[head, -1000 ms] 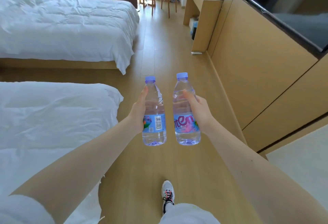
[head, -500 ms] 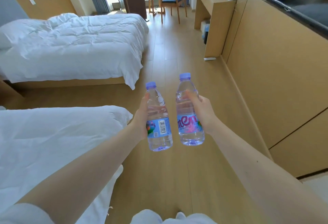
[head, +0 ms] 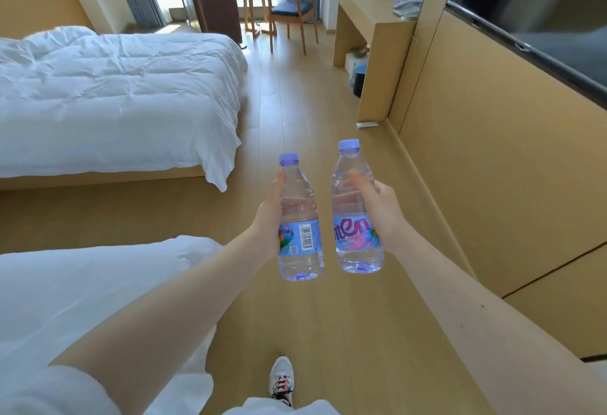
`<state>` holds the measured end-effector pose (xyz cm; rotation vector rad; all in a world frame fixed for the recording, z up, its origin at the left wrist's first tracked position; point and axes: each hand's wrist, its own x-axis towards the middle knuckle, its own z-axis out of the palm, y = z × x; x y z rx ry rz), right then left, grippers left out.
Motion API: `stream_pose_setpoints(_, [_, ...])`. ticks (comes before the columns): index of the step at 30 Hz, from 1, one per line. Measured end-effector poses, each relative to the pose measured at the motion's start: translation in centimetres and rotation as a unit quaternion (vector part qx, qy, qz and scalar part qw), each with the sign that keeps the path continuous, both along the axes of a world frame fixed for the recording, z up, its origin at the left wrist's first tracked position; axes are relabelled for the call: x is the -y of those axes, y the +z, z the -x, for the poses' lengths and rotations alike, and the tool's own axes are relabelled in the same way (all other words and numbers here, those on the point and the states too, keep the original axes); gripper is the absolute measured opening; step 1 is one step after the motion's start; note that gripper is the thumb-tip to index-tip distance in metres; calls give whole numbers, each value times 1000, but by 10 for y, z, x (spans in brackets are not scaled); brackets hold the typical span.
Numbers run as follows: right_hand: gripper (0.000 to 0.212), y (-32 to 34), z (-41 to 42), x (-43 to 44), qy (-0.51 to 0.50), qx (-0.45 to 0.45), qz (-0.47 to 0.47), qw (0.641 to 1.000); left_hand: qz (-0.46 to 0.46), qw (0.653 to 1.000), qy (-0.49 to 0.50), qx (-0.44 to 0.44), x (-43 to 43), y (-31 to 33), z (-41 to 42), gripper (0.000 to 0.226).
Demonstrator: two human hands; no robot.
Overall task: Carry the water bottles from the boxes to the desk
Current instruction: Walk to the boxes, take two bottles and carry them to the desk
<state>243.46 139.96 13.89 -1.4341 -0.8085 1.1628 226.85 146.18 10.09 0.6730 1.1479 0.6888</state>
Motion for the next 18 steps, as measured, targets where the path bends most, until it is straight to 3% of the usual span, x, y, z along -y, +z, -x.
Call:
stream_pose_setpoints(8, [31, 7, 23, -89, -18, 22, -35, 999, -3, 999, -53, 3, -106, 16, 17, 70])
stream_pose_setpoints(18, [38, -6, 12, -165, -28, 20, -17, 999, 41, 996, -73, 7, -172, 0, 3, 78])
